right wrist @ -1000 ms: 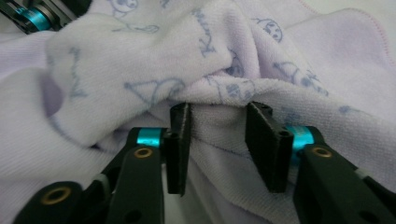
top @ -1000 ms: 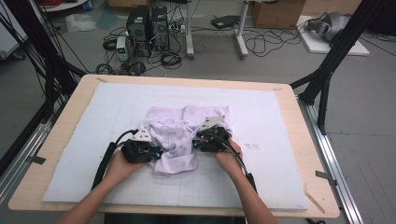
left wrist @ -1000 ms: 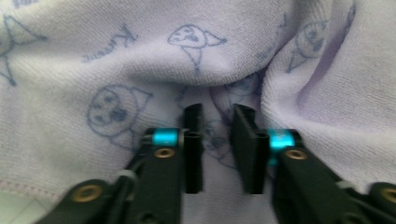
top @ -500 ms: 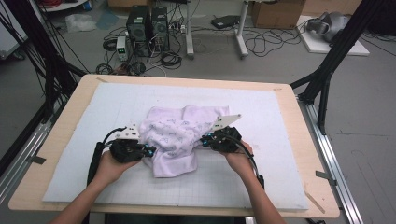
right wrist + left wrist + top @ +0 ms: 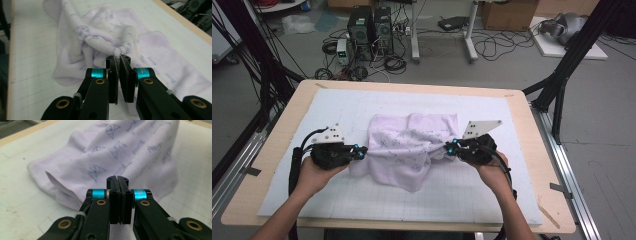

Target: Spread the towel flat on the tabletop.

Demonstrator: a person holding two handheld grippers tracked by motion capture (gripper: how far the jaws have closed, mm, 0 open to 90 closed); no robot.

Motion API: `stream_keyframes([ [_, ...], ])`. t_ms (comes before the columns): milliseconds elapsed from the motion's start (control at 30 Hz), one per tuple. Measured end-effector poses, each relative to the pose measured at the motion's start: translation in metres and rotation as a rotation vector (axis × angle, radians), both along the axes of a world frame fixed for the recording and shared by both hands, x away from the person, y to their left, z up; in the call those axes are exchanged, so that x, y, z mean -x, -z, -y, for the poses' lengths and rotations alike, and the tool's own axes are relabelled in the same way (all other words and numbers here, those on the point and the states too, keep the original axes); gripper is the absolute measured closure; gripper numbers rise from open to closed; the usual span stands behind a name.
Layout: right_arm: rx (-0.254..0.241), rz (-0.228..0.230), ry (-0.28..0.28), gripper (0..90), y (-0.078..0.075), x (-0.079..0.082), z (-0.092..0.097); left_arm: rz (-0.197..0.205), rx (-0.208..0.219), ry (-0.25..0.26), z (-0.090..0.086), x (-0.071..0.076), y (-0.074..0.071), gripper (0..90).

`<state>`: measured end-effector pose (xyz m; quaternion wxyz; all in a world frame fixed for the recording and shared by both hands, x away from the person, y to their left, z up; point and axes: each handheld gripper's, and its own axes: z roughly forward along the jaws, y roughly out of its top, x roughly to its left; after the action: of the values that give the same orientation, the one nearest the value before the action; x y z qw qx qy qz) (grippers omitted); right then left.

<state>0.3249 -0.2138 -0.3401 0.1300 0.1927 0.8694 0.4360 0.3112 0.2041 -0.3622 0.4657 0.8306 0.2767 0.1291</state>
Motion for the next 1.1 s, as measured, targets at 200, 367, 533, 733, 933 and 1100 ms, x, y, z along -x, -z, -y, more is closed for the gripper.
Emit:
stream_keyframes([
  [200,0.042,-0.059,0.117,85.8,0.008,-0.053,0.006,-0.036,-0.025,-0.099,0.004,-0.041,0.013,88.3],
  [367,0.091,-0.14,0.195,85.4,0.041,-0.095,-0.001,-0.116,-0.075,-0.176,0.004,-0.074,0.045,88.2],
  [533,0.103,-0.165,0.212,75.3,0.056,-0.104,-0.006,-0.134,-0.079,-0.172,0.003,-0.079,0.05,87.2],
  [733,0.039,-0.065,0.215,67.2,0.033,-0.076,0.002,-0.088,-0.026,-0.161,-0.01,-0.062,0.031,71.0],
  [933,0.016,-0.009,0.125,59.4,0.034,-0.038,-0.011,-0.086,-0.037,-0.128,-0.014,-0.045,0.033,56.3],
  [1100,0.048,-0.041,0.076,51.8,0.058,-0.029,-0.033,-0.146,-0.097,-0.121,-0.01,-0.046,0.056,52.0],
])
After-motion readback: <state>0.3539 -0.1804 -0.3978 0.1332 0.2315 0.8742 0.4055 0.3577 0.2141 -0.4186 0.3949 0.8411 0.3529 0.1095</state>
